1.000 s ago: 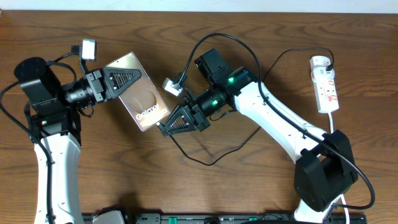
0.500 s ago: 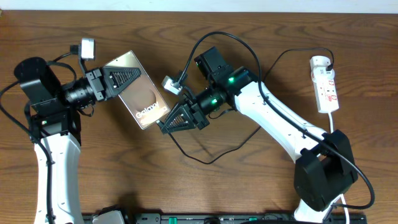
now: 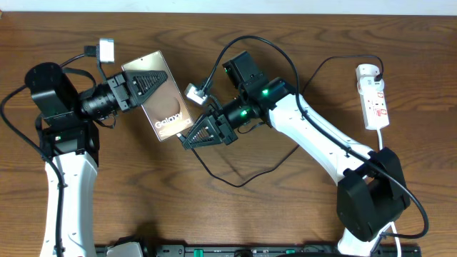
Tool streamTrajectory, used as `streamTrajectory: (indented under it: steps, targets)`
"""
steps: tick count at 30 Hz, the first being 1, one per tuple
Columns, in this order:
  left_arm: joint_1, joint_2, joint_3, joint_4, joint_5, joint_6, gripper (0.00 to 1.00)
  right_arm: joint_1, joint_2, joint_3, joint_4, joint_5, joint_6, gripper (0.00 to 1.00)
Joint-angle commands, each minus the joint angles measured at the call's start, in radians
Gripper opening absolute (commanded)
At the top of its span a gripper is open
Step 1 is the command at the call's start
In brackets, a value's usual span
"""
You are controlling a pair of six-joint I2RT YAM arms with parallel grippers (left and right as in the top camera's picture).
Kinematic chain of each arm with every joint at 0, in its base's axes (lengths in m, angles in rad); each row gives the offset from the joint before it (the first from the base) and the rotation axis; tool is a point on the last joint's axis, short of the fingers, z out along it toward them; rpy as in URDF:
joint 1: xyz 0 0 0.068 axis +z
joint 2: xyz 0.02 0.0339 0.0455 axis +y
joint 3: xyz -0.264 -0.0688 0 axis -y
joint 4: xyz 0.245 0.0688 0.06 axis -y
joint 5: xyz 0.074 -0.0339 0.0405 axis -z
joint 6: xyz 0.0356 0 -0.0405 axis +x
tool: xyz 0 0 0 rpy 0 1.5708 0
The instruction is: Plug charger to phone and switch on socket
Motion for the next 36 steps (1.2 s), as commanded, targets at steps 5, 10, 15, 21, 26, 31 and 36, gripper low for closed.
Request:
streamTrajectory:
  steps: [5,10,15,21,26,31,36]
  targets:
    - [-0.036,-0.007,0.007,-0.009,0.075,0.021,0.07,-0.044,0.002,0.021,0.043,-0.041,0.04,0.01]
    - [-0.036,-0.007,0.007,-0.009,0.071,0.02,0.07,-0.051,0.002,0.021,0.044,-0.041,0.041,0.01]
    - [-0.036,-0.007,0.007,-0.009,0.052,0.009,0.07,-0.051,0.002,0.021,0.043,-0.041,0.041,0.01]
    - [-0.036,-0.007,0.007,-0.009,0.022,-0.01,0.07,-0.051,0.002,0.021,0.043,-0.041,0.041,0.01]
    - [-0.036,-0.007,0.007,-0.009,-0.005,-0.011,0.07,-0.051,0.002,0.021,0.043,-0.036,0.041,0.01]
    - [-0.034,-0.007,0.007,-0.007,-0.078,-0.067,0.07,-0.051,0.002,0.021,0.04,-0.033,0.042,0.01]
    - [-0.032,-0.007,0.007,0.067,-0.134,-0.141,0.08,-0.05,0.002,0.021,0.021,0.015,0.073,0.01]
